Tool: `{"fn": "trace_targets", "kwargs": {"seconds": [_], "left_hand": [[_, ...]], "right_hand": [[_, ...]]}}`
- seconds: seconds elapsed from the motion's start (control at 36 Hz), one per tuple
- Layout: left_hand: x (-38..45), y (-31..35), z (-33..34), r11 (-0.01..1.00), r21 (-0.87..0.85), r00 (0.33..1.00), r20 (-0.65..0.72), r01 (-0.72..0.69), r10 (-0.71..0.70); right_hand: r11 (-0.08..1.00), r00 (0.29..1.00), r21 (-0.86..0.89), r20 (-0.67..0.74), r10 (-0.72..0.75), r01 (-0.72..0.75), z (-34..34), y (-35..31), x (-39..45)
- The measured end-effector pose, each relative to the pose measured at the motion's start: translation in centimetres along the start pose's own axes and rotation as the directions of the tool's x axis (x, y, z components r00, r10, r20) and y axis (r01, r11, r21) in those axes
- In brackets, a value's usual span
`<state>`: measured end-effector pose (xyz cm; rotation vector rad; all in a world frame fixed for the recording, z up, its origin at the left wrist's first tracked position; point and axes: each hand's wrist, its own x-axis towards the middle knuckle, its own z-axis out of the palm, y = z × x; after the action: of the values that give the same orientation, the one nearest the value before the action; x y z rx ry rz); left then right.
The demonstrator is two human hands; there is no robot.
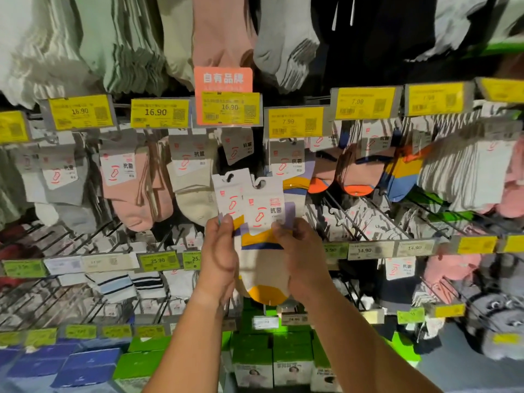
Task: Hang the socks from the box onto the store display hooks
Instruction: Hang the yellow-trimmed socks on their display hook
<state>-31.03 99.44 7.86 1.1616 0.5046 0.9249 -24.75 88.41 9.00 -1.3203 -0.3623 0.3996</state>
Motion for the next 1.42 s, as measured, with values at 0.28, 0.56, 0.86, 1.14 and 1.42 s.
{"fn": "trace_targets", "kwargs": {"seconds": [0.28, 0.56, 0.86, 1.14, 1.42], "left_hand": [[0.3, 0.4, -0.3, 0.996, 0.061, 0.997, -0.031, -0.064, 0.066], [0.4, 0.5, -0.5, 0.996, 0.084, 0.998, -0.041, -0.040, 0.044], [-0.1, 0.7, -0.8, 0.990, 0.092, 0.994, -0.033, -0.104, 0.107], [-0.3, 1.1, -0.7, 0.993, 0.054, 0.994, 0.022, -0.105, 0.104], [-0.4, 0.4, -0.7, 0.974, 0.163, 0.988, 0.020, -0.157, 0.155]], "right_hand": [[0.991, 0.986, 0.022, -0.100, -0.132, 0.135, -2.6, -4.2, 2.2], [0.987, 0.974, -0.029, -0.160, -0.160, 0.157, -2.6, -5.3, 4.9], [0.992, 0.965, -0.100, -0.242, -0.103, 0.080, -1.1, -4.2, 10.0], [0.810, 0.869, -0.480, -0.173, -0.464, 0.337, 0.5, -1.5, 3.9], [0.928, 0.981, -0.321, 0.023, -0.194, 0.191, 2.7, -1.4, 1.8]]}}
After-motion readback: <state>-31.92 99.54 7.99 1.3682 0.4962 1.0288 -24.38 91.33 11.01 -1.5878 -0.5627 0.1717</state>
